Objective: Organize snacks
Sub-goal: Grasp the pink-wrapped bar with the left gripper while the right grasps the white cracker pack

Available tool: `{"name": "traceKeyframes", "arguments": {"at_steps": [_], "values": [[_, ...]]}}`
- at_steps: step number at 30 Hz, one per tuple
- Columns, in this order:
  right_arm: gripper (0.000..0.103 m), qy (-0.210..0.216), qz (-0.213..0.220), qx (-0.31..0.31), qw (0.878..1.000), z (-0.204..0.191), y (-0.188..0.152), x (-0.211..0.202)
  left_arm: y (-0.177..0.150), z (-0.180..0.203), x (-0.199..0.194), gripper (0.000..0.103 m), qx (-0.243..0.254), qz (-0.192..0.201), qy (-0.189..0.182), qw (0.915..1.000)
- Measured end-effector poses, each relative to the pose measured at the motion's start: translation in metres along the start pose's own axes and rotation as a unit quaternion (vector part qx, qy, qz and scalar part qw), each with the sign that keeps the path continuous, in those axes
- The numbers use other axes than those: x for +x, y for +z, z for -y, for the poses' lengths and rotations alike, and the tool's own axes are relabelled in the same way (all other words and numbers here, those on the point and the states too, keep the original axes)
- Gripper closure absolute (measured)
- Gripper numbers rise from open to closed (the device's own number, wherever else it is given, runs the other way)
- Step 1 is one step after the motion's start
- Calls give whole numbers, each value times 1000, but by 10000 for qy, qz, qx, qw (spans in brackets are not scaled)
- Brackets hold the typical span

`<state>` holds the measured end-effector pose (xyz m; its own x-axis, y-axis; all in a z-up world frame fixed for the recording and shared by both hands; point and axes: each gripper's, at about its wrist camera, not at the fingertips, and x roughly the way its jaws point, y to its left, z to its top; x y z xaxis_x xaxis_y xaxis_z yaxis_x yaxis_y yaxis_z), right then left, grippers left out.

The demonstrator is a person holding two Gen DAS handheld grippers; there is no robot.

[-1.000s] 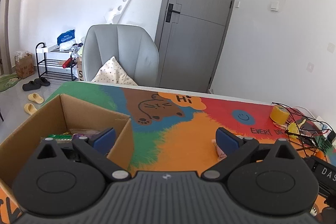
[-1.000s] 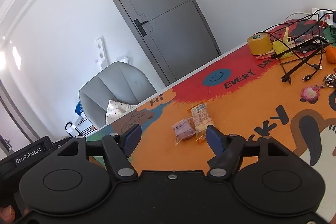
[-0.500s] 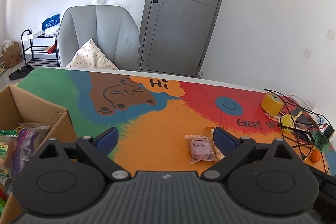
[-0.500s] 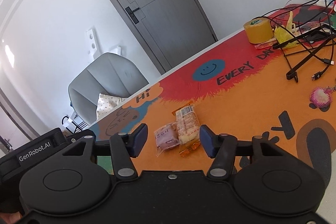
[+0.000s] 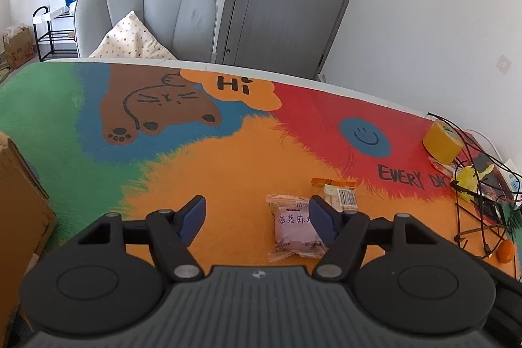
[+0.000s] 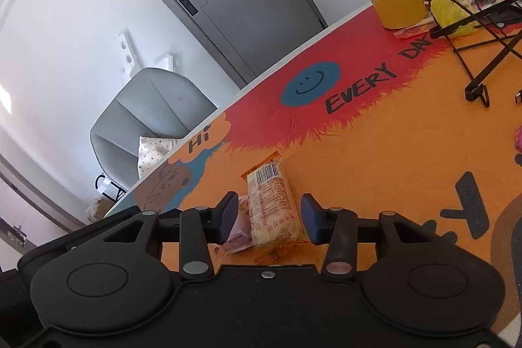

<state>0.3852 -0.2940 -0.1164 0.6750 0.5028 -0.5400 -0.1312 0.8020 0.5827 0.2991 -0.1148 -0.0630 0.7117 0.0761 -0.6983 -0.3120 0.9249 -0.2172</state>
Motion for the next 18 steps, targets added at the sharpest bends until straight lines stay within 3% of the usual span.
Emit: {"name": "traceKeyframes", "arguments": {"at_steps": [14,17,18], "values": [[59,186,-38,335,9993,21,-1,12,-6,15,50,35,-110,-408,40,9991],[59,146,-17,337,9993,22,-1,12,-8,18,51,39,53,-288,76,9995],[59,173,-23,342,9993,23,-1,13,-9,18,51,45,101,-260,120,9995]]}}
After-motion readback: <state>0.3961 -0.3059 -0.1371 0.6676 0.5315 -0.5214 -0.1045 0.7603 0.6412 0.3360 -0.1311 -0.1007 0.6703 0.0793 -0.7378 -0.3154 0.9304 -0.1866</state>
